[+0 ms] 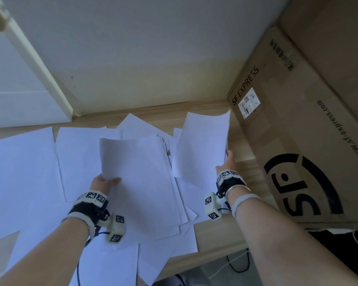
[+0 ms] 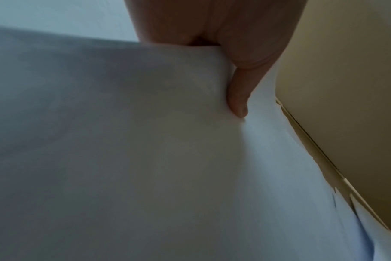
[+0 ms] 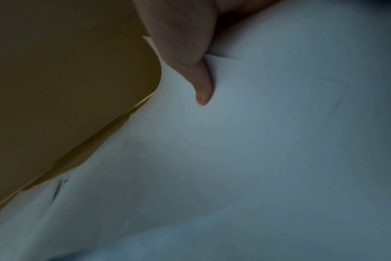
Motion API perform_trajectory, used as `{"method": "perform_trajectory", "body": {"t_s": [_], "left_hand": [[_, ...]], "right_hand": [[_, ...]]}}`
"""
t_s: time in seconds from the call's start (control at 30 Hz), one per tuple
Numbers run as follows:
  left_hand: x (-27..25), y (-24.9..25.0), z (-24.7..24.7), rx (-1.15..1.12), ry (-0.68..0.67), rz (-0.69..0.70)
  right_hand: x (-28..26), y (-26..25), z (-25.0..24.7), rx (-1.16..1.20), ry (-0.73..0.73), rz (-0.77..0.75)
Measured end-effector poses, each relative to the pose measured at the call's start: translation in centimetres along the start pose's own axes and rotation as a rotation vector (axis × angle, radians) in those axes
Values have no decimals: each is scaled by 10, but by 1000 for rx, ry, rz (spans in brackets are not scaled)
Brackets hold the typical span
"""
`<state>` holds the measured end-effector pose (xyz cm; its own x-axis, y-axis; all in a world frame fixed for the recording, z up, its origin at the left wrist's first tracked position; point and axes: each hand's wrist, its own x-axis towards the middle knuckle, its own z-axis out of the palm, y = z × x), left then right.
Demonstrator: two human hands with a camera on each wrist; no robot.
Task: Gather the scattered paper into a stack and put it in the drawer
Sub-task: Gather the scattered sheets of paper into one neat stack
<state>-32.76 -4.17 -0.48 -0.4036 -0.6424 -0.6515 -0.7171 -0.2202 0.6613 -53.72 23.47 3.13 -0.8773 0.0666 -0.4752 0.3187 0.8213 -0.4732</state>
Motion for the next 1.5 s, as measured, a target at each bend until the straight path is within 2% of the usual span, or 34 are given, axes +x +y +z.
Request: {"method": "perform_trajectory", "body": {"t_s": [0.17, 0.27, 0.37, 0.47, 0.6, 0.73, 0.87, 0.97, 1.23, 1.33, 1.5], "left_hand": [[-3, 3, -3, 39, 3, 15], [-3, 6, -5, 54, 7, 20], [-4, 8, -6, 78, 10, 31], [-5, 8, -8, 88, 7, 37], [-7, 9, -9, 99, -9, 40], [-6, 9, -10, 118, -35, 48], [-6, 8, -12, 92, -41, 23], [-7, 9, -13, 63, -54, 5], [-9, 7, -17, 106, -164, -66], [-10, 5, -23, 92, -123, -36], [-14, 3, -42, 100, 10, 71]], "right_hand": [[-10, 0, -37, 42, 40, -33], [-5, -4, -56, 70, 98, -103], [2, -9, -67, 175, 161, -160], [9, -18, -67, 252, 137, -212], [-2, -33, -43, 202, 8, -226], [-25, -40, 8, 99, -166, -208], [-44, -41, 51, -104, -329, -172], [-57, -47, 74, -116, -445, -176], [-78, -62, 103, -305, -459, -301], [-77, -63, 99, -319, -465, -329], [-77, -57, 88, -325, -387, -319]]}}
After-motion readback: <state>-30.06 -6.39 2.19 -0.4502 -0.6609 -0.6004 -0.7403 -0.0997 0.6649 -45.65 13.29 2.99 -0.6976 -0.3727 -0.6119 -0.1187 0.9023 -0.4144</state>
